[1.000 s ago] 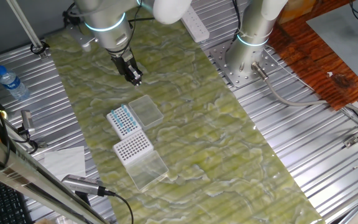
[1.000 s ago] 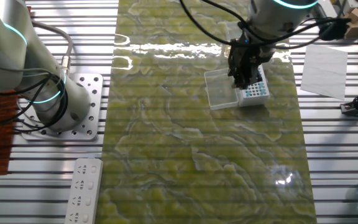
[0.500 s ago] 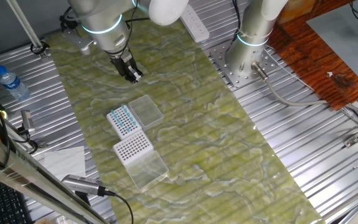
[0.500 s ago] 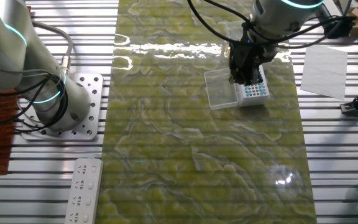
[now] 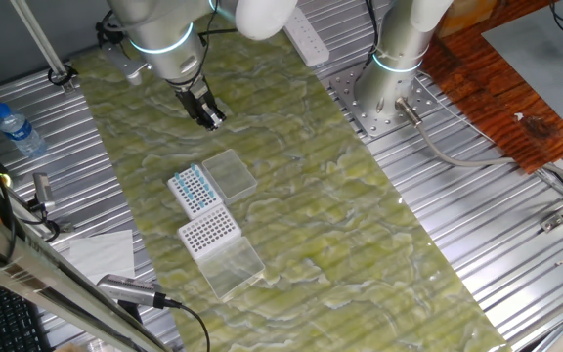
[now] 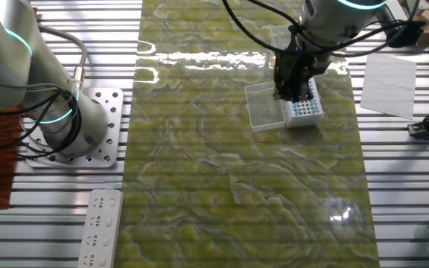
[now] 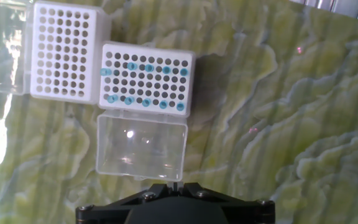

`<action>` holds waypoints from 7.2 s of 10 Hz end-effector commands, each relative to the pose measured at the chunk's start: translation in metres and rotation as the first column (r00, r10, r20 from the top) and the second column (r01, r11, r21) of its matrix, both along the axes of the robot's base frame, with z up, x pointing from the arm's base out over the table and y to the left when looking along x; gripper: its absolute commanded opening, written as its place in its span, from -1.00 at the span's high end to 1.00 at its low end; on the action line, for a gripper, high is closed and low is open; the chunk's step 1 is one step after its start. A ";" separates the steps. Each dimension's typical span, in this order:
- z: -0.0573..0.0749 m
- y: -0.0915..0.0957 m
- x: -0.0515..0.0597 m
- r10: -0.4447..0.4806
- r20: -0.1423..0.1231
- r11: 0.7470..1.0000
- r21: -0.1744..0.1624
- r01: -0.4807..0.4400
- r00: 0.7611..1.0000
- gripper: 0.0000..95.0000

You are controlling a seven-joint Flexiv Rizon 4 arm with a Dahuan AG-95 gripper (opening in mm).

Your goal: Transfer all medium pipette tips from one holder to another

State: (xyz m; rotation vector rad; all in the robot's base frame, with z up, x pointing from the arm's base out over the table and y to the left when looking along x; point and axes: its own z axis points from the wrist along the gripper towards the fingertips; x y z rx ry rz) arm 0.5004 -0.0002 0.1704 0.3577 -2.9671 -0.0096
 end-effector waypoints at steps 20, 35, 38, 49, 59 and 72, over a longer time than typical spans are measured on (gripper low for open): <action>0.000 0.000 -0.001 0.085 0.046 0.996 -0.015 -0.085 0.995 1.00; -0.078 0.133 0.092 0.055 0.082 0.998 -0.023 -0.053 0.995 0.60; -0.078 0.129 0.092 0.064 0.084 0.998 -0.023 -0.063 0.994 1.00; -0.083 0.117 0.092 0.090 0.099 0.996 -0.008 -0.090 0.991 0.60; -0.096 0.114 0.082 0.111 0.117 0.994 -0.010 -0.111 0.987 0.60; -0.049 0.115 0.084 0.147 0.105 0.989 -0.012 -0.146 0.984 1.00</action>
